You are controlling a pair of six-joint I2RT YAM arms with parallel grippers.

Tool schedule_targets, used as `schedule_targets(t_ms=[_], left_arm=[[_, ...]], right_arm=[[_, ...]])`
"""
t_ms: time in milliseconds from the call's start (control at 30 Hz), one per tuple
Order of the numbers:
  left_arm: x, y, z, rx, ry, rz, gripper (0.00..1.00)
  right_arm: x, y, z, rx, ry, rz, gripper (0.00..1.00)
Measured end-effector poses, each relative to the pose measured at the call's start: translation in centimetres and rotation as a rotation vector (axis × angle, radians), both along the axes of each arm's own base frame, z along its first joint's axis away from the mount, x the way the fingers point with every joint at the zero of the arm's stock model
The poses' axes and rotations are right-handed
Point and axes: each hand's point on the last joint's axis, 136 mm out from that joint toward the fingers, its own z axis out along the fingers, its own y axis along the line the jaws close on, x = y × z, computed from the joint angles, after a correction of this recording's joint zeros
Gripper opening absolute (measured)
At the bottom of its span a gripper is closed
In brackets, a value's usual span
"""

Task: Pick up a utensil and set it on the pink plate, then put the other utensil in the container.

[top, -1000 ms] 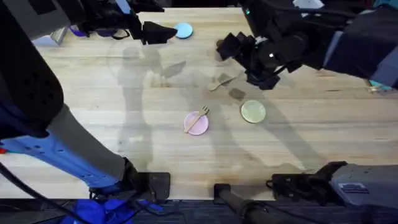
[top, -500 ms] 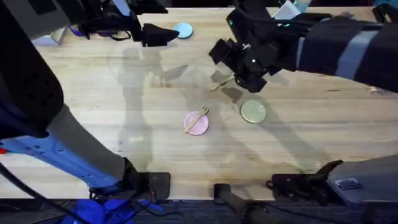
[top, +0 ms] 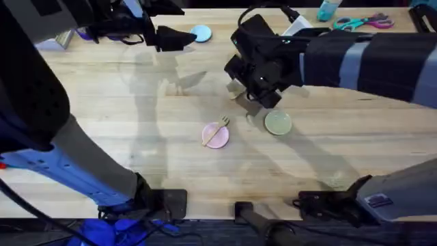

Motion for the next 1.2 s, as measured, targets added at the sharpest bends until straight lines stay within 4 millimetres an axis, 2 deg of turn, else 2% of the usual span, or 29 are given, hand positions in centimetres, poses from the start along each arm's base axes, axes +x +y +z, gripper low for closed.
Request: schedule_targets(t_ms=[100,233,400,567,667,900,1200], left_arm=[[0.0,0.0,0.0,0.000,0.000,0.000,0.992],[0.0,0.0,0.0,0.000,0.000,0.000,0.992],[0.0,0.0,0.0,0.000,0.000,0.000,0.992],[0.0,0.0,0.0,0.000,0.000,0.000,0.993],[0.0,0.0,0.0,0.000,0.000,0.000,0.993],[0.0,0.0,0.0,0.000,0.000,0.000,0.992],[0.0,0.0,0.0,0.000,0.000,0.000,0.992]], right_arm=[[0.2,-0.3,-0.1,-0.008,-0.007,-0.024,0.957],[0.3,-0.6,0.5,-0.022,-0.008,-0.052,0.969],[0.5,-1.4,2.5,-0.062,0.003,-0.114,0.995],[1.9,-0.8,4.3,-0.037,-0.026,-0.176,0.995],[2.6,-0.3,3.5,-0.038,-0.012,-0.199,0.995],[2.0,-0.4,0.0,-0.112,0.088,-0.227,0.996],[1.6,-0.4,-0.4,-0.125,0.107,-0.231,0.996]])
